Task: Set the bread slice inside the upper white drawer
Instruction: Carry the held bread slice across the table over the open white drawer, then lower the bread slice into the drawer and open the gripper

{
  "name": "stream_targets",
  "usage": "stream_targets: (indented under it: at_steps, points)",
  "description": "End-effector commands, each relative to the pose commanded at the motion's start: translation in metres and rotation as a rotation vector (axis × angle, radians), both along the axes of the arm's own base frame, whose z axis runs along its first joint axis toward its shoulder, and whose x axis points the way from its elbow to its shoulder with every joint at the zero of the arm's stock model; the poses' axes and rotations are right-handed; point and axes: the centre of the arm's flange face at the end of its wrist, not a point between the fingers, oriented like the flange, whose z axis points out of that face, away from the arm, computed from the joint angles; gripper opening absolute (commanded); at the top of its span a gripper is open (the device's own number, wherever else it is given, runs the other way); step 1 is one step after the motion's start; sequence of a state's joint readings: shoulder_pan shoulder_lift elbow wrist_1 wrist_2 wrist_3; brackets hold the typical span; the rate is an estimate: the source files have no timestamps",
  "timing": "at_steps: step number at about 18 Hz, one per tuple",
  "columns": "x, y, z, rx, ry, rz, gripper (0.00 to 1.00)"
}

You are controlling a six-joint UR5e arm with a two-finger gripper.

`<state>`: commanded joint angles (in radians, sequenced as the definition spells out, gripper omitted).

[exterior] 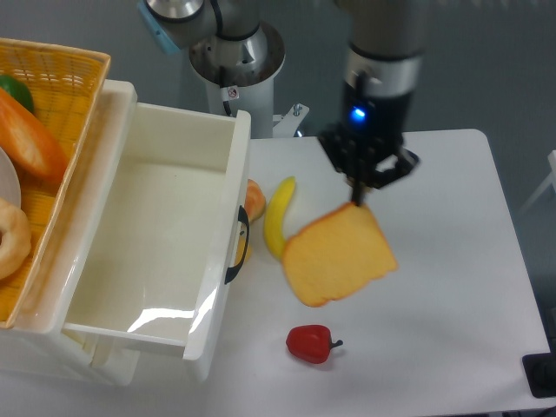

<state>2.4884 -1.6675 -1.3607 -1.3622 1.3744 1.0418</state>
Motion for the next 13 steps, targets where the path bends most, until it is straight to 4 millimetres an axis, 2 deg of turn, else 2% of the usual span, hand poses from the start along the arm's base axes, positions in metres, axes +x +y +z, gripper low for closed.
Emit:
stream_targets:
  at_steps: [5, 7, 11, 13]
  points:
    - [0.083, 0.041, 0.008, 0.014, -0.012, -0.099, 0.00]
    - [0.106, 0.052, 0.006, 0.013, -0.024, -0.121, 0.00]
    - [0.132, 0.061, -0.027, -0.036, -0.068, -0.165, 0.00]
    - [0.154, 0.060, -0.047, -0.068, -0.092, -0.199, 0.00]
